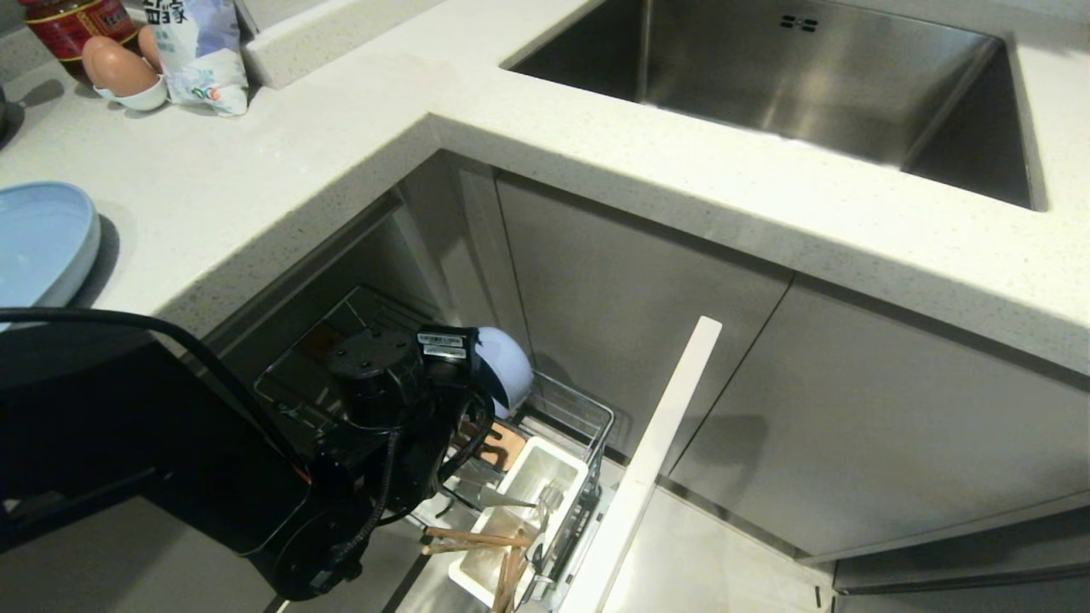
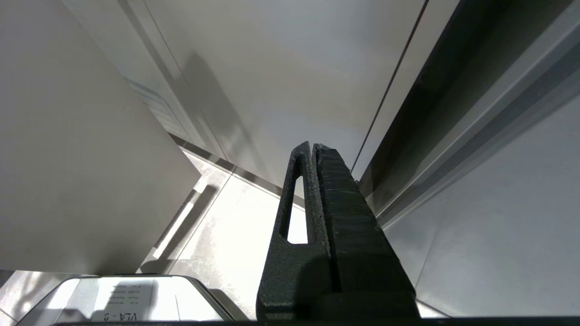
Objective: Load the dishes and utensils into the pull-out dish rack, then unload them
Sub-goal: Pick up the bowl and place it in the cupboard
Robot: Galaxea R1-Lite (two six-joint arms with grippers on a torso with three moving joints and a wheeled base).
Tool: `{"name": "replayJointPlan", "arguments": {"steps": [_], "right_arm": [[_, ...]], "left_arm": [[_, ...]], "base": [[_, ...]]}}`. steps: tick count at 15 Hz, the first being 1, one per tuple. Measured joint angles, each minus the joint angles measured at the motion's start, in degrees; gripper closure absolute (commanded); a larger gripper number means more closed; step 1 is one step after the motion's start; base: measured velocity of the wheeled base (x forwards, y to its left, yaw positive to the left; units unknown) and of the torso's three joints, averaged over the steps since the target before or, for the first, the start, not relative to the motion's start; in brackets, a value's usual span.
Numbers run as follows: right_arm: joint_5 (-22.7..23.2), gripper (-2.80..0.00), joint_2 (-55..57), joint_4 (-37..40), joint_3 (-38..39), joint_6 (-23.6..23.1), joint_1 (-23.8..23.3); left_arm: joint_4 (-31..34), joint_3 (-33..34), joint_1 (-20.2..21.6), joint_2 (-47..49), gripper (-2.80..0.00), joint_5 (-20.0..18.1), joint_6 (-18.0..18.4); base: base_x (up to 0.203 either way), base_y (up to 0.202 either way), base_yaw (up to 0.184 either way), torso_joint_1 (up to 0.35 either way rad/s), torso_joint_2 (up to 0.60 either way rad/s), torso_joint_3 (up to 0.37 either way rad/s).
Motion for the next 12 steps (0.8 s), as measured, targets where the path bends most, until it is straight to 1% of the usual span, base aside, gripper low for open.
{"name": "replayJointPlan", "arguments": {"steps": [1, 2, 9, 12], "right_arm": [[0.0, 0.00, 0.0, 0.0, 0.0, 0.0, 0.0], [0.0, 0.00, 0.0, 0.0, 0.0, 0.0, 0.0], [0.0, 0.00, 0.0, 0.0, 0.0, 0.0, 0.0], [0.0, 0.00, 0.0, 0.0, 0.0, 0.0, 0.0]], "left_arm": [[0.0, 0.0, 0.0, 0.0, 0.00, 0.0, 0.0], [0.1, -0.1, 0.0, 0.0, -2.80, 0.0, 0.0], [5.1, -0.4, -0.2, -1.8, -2.80, 0.2, 0.1], [13.6, -0.6, -0.5, -5.3, -2.80, 0.5, -0.3]], "base": [[0.000, 0.000, 0.000, 0.000, 0.00, 0.000], [0.000, 0.000, 0.000, 0.000, 0.00, 0.000], [0.000, 0.000, 0.000, 0.000, 0.00, 0.000], [0.000, 0.000, 0.000, 0.000, 0.00, 0.000]]}}
